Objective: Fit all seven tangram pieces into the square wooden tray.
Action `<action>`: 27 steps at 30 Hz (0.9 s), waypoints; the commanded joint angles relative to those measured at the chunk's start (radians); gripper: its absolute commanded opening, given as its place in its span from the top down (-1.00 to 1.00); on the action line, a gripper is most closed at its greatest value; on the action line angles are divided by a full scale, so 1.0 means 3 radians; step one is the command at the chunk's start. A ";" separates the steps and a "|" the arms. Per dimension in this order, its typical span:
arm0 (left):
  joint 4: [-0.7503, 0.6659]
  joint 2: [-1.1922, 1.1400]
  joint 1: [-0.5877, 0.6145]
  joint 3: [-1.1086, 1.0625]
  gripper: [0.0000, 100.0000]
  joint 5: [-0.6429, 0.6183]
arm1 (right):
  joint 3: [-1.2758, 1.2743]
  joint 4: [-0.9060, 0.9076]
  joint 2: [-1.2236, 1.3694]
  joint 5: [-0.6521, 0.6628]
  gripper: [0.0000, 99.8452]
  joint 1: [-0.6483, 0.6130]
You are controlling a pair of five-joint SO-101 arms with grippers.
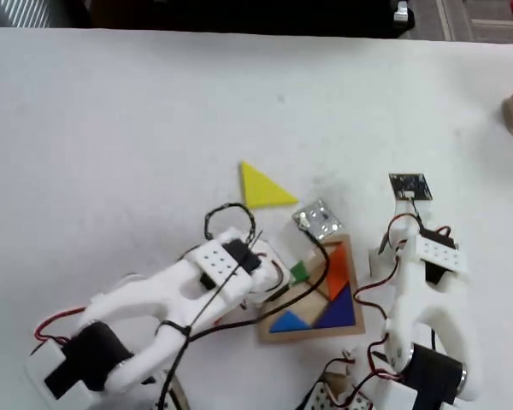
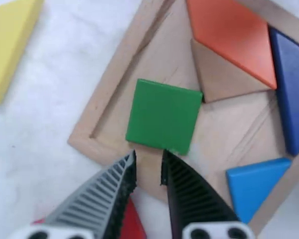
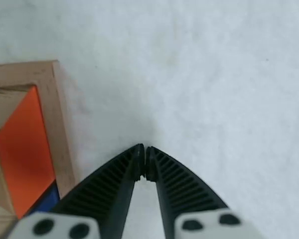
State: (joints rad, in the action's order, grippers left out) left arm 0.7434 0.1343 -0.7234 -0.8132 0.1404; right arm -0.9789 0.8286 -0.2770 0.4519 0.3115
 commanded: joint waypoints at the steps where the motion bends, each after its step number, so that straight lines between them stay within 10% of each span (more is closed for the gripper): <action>1: -0.0072 0.0350 0.0207 0.0031 0.79 0.0010 | 0.0031 -0.0038 -0.0125 0.0031 0.96 -0.0018; 15: -0.0752 -0.0064 0.0391 0.0107 0.79 -0.0440 | 0.0031 -0.0038 -0.0130 0.0031 0.96 -0.0018; 27: 0.0056 -0.0703 0.0207 0.0655 0.79 -0.0435 | 0.0031 -0.0038 -0.0130 0.0031 0.96 -0.0013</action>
State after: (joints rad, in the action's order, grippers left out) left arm 0.7004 -0.0821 -0.6329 -0.6306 0.0161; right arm -0.9789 0.8286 -0.2770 0.4519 0.3115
